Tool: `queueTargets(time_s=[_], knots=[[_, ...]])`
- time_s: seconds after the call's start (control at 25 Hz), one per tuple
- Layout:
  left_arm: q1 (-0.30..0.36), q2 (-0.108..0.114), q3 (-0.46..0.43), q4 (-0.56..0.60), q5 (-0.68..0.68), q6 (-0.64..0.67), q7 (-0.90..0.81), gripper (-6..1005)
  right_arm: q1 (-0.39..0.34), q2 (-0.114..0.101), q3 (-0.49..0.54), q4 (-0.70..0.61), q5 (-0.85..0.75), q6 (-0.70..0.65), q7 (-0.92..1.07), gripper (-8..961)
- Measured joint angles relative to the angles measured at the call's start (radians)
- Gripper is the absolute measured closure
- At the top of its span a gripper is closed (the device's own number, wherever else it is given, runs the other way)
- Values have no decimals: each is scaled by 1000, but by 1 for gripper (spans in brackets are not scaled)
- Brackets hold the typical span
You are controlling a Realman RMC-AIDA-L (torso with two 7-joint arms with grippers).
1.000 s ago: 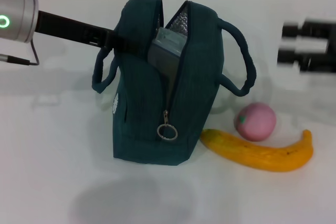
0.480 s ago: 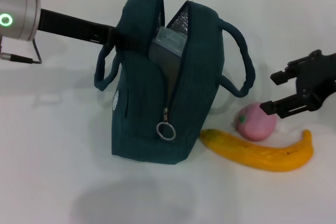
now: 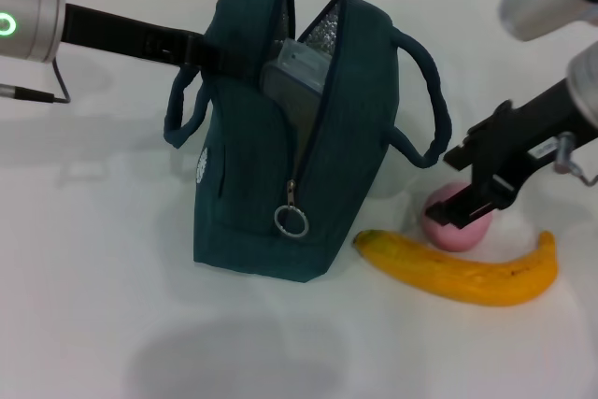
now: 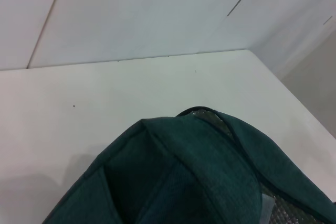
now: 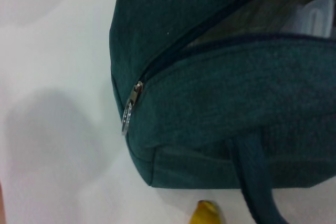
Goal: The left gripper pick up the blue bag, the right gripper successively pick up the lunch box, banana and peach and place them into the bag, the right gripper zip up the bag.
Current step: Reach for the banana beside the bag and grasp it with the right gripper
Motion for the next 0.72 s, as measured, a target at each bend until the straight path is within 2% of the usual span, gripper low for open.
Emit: queueTargets(time_s=[0.24, 0.56, 0.72], knots=[[5, -3, -1, 0, 0, 0, 0, 961, 58, 1, -11, 123, -5, 1, 14, 256], [10, 0, -1, -2, 0, 0, 0, 961, 81, 4, -53, 240, 5, 41, 15, 262], [10, 0, -1, -3, 0, 0, 0, 961, 92, 5, -108, 281, 8, 94, 16, 264]])
